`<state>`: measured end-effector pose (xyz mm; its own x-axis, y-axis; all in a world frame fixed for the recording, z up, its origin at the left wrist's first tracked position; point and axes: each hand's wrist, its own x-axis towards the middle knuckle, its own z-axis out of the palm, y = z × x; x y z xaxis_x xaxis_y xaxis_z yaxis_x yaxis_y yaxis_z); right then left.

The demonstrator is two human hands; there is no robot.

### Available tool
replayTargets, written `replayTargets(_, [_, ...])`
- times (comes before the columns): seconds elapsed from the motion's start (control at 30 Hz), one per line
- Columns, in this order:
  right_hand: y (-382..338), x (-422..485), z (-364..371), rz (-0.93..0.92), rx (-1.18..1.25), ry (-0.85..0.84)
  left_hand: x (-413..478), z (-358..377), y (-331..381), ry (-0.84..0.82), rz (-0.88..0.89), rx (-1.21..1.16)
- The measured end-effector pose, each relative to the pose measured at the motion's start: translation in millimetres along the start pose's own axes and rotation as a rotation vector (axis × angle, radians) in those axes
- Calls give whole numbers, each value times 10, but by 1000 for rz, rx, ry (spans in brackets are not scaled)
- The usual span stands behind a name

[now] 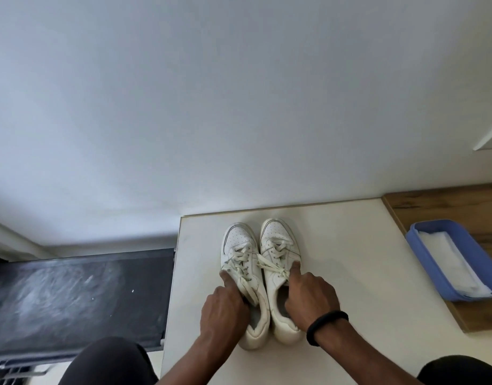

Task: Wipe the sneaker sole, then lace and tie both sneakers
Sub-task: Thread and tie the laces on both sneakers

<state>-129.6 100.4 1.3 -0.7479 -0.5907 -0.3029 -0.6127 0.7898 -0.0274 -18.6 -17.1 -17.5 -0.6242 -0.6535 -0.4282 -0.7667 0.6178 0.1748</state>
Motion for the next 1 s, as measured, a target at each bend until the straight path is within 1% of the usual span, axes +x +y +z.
replayTargets(0.2, [1, -32, -21, 17, 44, 14, -81, -32, -64, 26, -25, -165])
replayTargets(0.43, [86, -52, 16, 41, 179, 29, -15, 0, -42, 18, -63, -408])
replayTargets(0.53, [157, -19, 23, 50, 231, 9, 25, -8, -63, 11, -134, -594])
replayTargets(0.63, [227, 35, 5, 50, 223, -6, 79, -58, -36, 46, -240, -825])
replayTargets(0.7, [264, 90, -55, 46, 210, -30, 125, -107, 39, 73, -282, -888])
replayTargets(0.83, [285, 116, -400, 28, 188, -71, 54, -417, 178, 107, -323, -924])
replayTargets(1.0, [268, -144, -1303, -22, 166, -79, -363, -1217, 331, 125, -322, -934])
